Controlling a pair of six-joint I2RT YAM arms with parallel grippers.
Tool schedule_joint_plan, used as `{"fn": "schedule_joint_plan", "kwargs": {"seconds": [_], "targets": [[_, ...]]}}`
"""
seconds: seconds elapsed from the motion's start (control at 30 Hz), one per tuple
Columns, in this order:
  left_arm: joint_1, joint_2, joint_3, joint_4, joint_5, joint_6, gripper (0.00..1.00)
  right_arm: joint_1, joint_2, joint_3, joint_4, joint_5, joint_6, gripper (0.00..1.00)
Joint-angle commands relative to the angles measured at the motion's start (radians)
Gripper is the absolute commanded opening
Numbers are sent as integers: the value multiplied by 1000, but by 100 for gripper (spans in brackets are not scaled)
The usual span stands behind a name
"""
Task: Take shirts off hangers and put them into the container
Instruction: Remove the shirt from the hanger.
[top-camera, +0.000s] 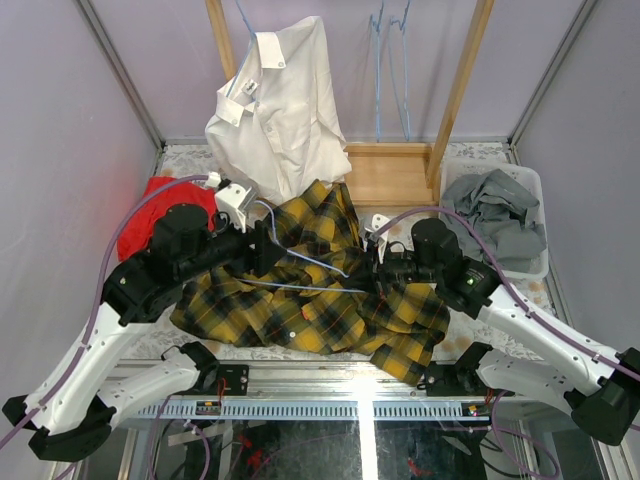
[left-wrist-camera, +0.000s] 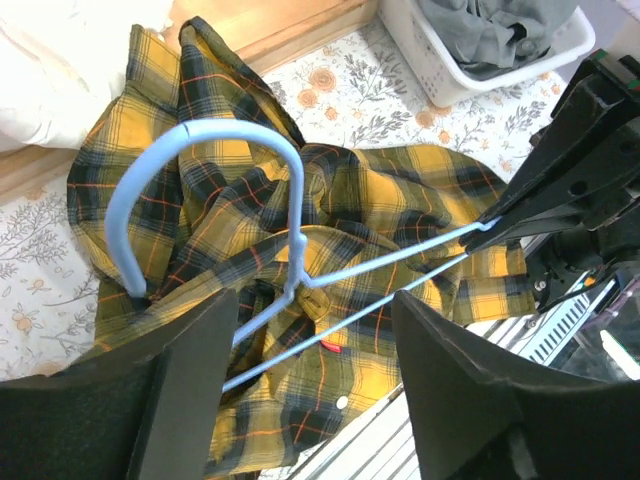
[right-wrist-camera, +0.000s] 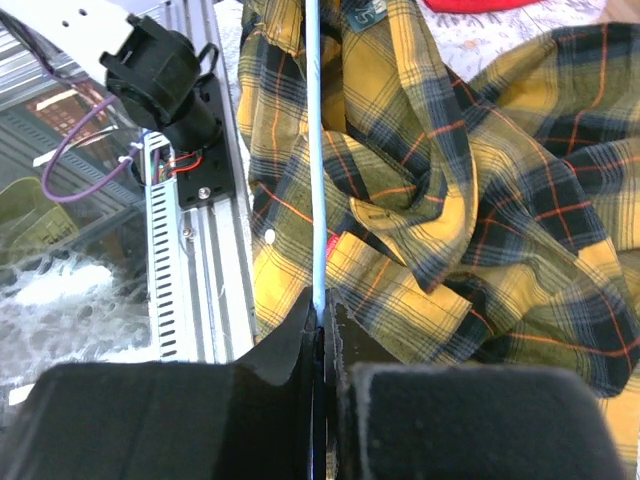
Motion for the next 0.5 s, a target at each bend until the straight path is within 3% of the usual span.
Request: {"fn": "schedule_joint_plan", "kwargs": {"seconds": [0.0, 0.27, 0.47], "targets": [[7, -46, -21, 80, -52, -15, 69, -4, -19, 75, -59, 110, -10, 0], [5, -195, -107, 185, -172, -60, 84, -4, -121, 83, -126, 305, -24, 0], [6, -259, -153, 184, -430, -138, 96, -4, -258, 54, -80, 468, -10, 0]]}}
